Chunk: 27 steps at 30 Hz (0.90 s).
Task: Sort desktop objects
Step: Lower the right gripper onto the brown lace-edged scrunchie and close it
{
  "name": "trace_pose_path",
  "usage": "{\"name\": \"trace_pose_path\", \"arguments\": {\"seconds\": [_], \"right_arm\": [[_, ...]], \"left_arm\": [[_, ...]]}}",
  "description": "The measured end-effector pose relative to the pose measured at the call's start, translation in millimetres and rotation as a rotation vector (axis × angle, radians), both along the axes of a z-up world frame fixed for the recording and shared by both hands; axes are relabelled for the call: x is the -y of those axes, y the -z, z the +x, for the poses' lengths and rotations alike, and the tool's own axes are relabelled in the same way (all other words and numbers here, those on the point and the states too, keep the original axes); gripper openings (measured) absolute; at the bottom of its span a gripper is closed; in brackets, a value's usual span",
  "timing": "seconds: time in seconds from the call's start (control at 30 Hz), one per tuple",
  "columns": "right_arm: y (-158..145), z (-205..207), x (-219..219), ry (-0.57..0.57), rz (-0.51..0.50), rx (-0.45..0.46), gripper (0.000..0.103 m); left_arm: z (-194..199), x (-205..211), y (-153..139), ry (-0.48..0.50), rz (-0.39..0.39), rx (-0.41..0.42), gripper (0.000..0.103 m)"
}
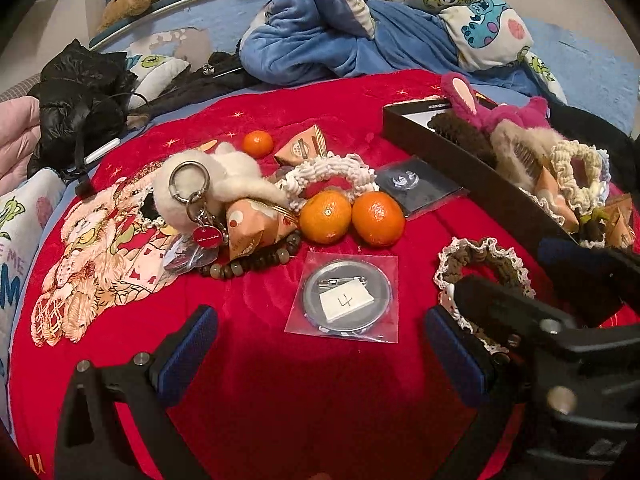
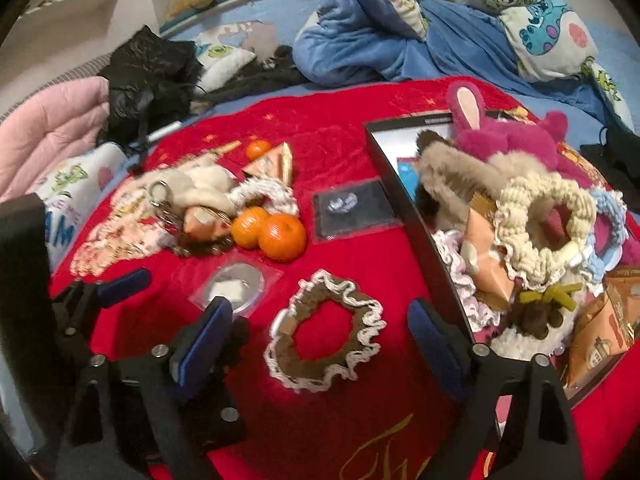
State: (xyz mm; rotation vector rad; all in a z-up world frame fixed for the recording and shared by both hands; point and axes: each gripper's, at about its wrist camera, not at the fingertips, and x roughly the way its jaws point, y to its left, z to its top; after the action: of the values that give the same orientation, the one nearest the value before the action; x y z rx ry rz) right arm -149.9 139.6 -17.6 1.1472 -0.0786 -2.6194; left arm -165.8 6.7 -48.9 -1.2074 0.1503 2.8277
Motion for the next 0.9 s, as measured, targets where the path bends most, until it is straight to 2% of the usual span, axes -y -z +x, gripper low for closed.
{"name": "trace_pose_path", "arguments": {"seconds": [0.4, 0.6, 0.67, 0.77, 0.83, 0.9], "right_arm": [[8.1, -2.8, 6.4, 0.03, 0.054, 0.015, 0.08], [10.1, -3.7, 6.8, 0.049, 0.102, 0.014, 0.064], [10.6, -3.6, 5.9, 0.055, 0.12, 0.014, 0.055], [12.0, -4.3, 4.4, 0.064, 0.149, 0.011, 0.051], [12.5, -4.5, 3.9, 0.065, 0.155, 0.01, 0.047], [13.0, -5.2, 3.2, 0.071, 0.169, 0.008, 0.042]], "left_arm": [[-6.3, 1.3, 10.3, -0.006, -0.007, 0.047, 0.103], [-7.8, 1.5, 13.5, -0.007, -0.013, 0.064, 0.103], [-7.7, 1.6, 14.6, 0.002, -0.007, 0.068, 0.098], [-7.8, -0.6, 14.5, 0.018, -0.006, 0.068, 0.087], [-5.3, -2.6, 13.0, 0.04, 0.0, 0.064, 0.072], [-3.5, -5.9, 12.1, 0.056, -0.009, 0.061, 0.065]]}}
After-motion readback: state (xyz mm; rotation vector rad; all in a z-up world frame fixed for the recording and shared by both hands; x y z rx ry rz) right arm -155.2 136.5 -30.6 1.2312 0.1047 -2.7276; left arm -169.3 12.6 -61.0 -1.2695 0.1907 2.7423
